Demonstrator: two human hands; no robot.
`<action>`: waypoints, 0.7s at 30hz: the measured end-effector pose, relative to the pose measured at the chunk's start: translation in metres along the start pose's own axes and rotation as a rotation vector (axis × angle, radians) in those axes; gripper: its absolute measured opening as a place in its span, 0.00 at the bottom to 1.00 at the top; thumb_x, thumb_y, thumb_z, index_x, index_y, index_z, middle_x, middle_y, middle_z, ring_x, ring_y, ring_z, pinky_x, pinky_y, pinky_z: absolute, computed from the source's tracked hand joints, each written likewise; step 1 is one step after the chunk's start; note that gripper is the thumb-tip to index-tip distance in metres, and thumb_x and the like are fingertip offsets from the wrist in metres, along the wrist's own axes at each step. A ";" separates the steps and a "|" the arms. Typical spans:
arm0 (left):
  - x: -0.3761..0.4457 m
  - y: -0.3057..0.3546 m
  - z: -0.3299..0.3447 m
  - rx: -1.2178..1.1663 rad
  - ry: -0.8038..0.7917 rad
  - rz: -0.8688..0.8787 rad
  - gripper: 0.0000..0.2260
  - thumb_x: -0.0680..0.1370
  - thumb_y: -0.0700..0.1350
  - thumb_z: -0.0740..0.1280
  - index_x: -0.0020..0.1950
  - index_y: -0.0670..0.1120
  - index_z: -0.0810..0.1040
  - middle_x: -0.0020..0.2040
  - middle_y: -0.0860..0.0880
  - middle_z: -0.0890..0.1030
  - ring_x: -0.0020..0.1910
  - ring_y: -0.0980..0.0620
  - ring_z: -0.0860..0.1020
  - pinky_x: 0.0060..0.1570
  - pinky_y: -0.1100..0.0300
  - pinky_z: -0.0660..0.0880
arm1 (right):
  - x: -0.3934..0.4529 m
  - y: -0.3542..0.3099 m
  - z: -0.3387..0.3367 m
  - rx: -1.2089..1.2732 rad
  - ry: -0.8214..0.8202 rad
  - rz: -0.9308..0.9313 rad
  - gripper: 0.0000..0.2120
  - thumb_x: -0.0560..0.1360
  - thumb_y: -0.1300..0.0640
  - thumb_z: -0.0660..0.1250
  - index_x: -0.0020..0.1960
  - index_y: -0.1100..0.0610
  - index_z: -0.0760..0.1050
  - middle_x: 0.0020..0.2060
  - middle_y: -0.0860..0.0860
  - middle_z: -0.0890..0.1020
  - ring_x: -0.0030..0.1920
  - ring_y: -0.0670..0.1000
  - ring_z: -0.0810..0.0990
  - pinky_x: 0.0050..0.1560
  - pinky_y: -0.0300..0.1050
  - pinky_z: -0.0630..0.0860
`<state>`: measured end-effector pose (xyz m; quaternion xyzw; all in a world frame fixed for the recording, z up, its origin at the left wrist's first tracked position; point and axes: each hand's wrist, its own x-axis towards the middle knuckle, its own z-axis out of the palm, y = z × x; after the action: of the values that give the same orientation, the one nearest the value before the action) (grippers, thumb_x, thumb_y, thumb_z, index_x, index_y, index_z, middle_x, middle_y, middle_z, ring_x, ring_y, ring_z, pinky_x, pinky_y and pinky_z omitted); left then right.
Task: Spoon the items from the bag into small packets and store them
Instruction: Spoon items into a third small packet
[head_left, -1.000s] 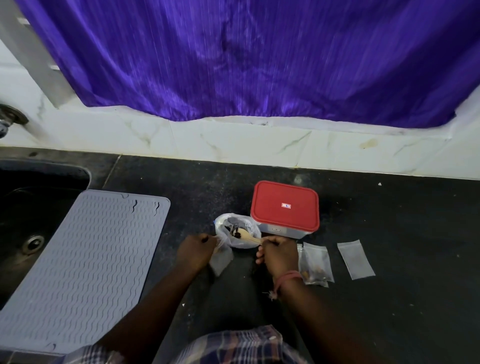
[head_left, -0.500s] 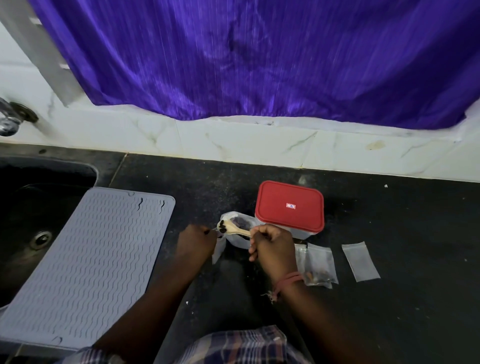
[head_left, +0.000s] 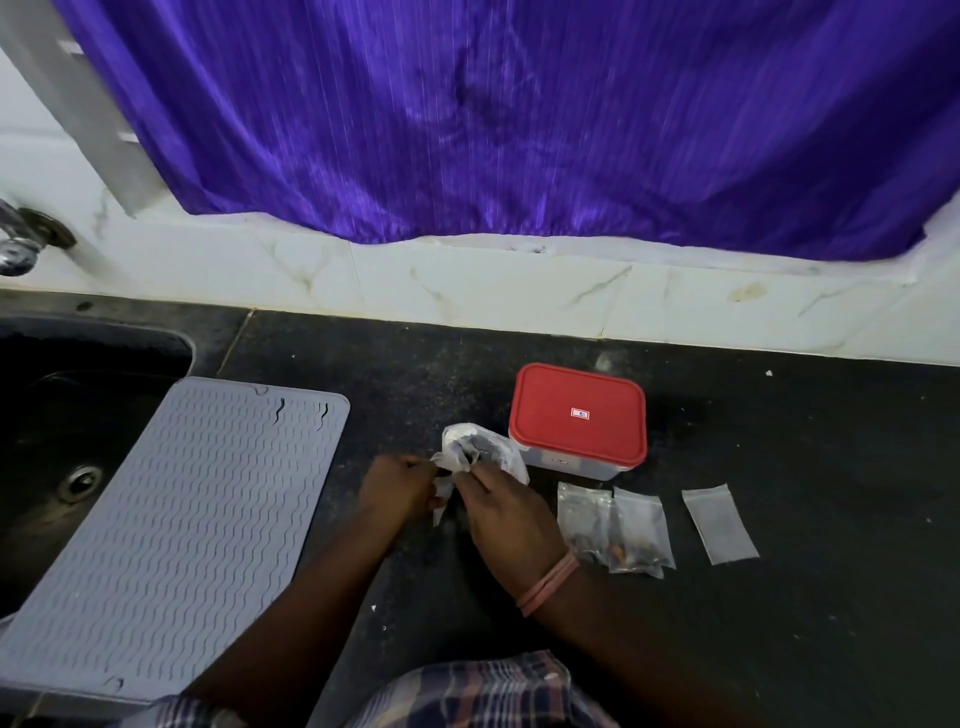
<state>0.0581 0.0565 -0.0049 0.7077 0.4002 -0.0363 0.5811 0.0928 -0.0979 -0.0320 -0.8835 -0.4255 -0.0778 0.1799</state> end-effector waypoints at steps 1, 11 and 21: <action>-0.002 0.002 -0.001 -0.036 -0.004 -0.009 0.14 0.79 0.35 0.64 0.34 0.40 0.79 0.31 0.43 0.80 0.28 0.50 0.80 0.29 0.63 0.75 | -0.001 0.000 -0.003 0.013 0.012 0.001 0.12 0.74 0.59 0.63 0.56 0.55 0.80 0.48 0.51 0.81 0.42 0.52 0.82 0.36 0.48 0.81; 0.010 -0.012 -0.002 -0.011 -0.087 -0.037 0.10 0.82 0.43 0.63 0.55 0.48 0.84 0.45 0.42 0.85 0.36 0.48 0.82 0.33 0.58 0.78 | -0.001 0.020 -0.021 0.411 0.349 0.379 0.05 0.75 0.65 0.68 0.44 0.57 0.81 0.39 0.51 0.82 0.41 0.51 0.80 0.44 0.47 0.77; 0.007 -0.007 0.023 0.493 -0.136 0.172 0.13 0.79 0.49 0.62 0.64 0.55 0.72 0.56 0.49 0.82 0.54 0.48 0.81 0.55 0.52 0.77 | -0.007 0.035 0.005 -0.020 -0.112 0.333 0.05 0.68 0.62 0.67 0.44 0.57 0.79 0.42 0.55 0.81 0.35 0.56 0.82 0.34 0.46 0.79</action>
<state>0.0680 0.0408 -0.0212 0.8552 0.2777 -0.1305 0.4177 0.1158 -0.1210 -0.0474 -0.9464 -0.2819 -0.0017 0.1577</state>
